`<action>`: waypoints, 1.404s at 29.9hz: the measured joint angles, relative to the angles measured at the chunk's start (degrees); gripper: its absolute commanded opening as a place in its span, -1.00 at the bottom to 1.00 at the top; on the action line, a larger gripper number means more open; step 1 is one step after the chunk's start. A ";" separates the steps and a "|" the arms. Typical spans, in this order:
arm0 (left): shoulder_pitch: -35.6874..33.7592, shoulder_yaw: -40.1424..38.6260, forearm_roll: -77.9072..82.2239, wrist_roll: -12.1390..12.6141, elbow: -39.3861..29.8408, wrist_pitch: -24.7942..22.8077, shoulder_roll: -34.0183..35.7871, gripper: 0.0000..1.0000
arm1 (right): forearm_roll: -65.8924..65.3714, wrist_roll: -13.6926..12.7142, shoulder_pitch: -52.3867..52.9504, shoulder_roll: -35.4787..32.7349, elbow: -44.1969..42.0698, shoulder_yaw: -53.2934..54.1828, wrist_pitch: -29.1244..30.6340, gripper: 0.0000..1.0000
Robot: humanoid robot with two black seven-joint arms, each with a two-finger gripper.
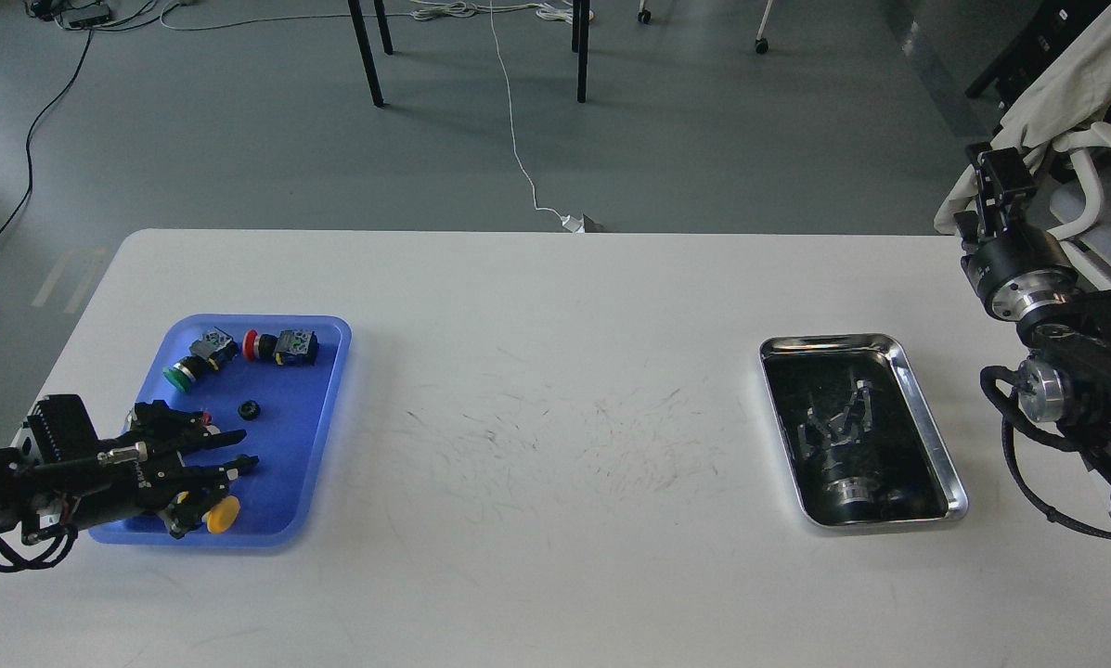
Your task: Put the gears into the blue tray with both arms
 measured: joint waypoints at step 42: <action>-18.37 -3.26 -49.92 0.00 -1.52 -4.54 4.56 0.74 | -0.70 0.00 0.87 -3.78 4.87 -0.09 0.80 0.93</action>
